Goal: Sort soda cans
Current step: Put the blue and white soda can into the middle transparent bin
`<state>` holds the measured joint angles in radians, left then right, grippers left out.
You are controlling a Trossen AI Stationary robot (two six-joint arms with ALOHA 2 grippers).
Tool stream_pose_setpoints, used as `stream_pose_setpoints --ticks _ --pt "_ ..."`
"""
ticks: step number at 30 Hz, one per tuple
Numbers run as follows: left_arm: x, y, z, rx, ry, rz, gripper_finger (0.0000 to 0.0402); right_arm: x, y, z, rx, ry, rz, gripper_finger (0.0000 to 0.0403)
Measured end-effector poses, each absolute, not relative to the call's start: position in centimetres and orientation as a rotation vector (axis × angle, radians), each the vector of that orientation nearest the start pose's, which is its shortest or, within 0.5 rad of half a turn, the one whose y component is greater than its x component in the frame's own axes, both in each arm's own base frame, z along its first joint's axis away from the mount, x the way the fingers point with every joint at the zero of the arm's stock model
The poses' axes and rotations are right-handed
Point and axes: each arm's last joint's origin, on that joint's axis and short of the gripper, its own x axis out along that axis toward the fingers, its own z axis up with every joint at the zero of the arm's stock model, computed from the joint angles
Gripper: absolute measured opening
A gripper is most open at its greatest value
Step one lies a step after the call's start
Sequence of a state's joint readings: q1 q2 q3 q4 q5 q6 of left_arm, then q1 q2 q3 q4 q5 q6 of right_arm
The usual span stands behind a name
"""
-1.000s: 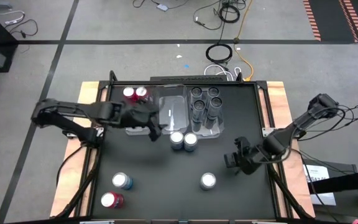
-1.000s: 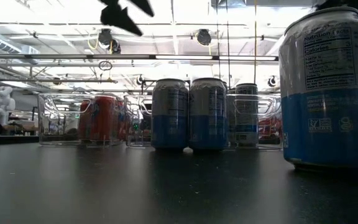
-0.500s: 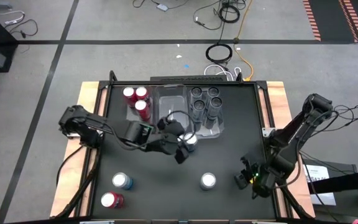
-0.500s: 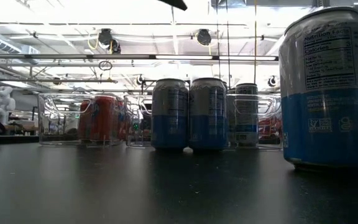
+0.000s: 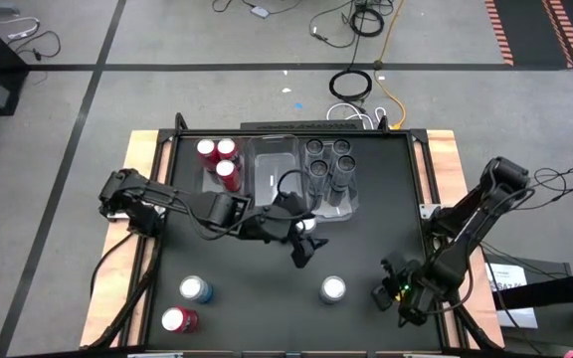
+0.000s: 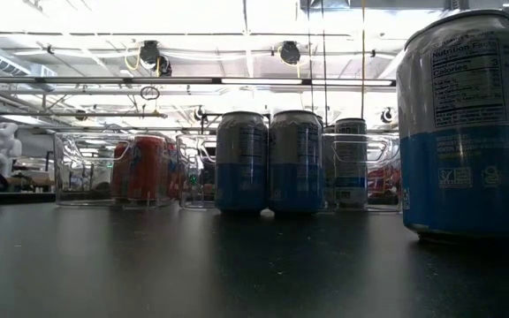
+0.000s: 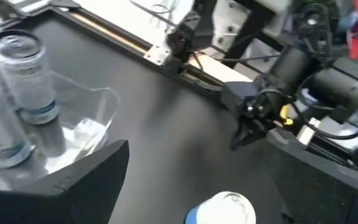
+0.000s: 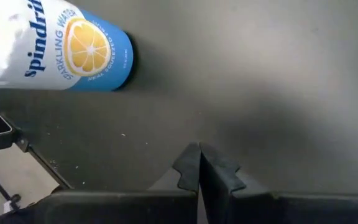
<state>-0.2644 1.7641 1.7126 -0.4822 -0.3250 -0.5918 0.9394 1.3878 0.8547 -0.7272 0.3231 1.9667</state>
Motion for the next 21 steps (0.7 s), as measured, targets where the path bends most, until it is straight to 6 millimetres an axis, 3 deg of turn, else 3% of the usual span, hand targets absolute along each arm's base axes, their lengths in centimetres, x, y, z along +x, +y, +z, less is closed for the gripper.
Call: stream_pose_setpoints --ticks 21 --pt "39.31 -8.61 36.50 -0.473 0.430 0.222 0.0400 15.38 19.46 19.39 0.957 1.044 -0.553 0.0000"
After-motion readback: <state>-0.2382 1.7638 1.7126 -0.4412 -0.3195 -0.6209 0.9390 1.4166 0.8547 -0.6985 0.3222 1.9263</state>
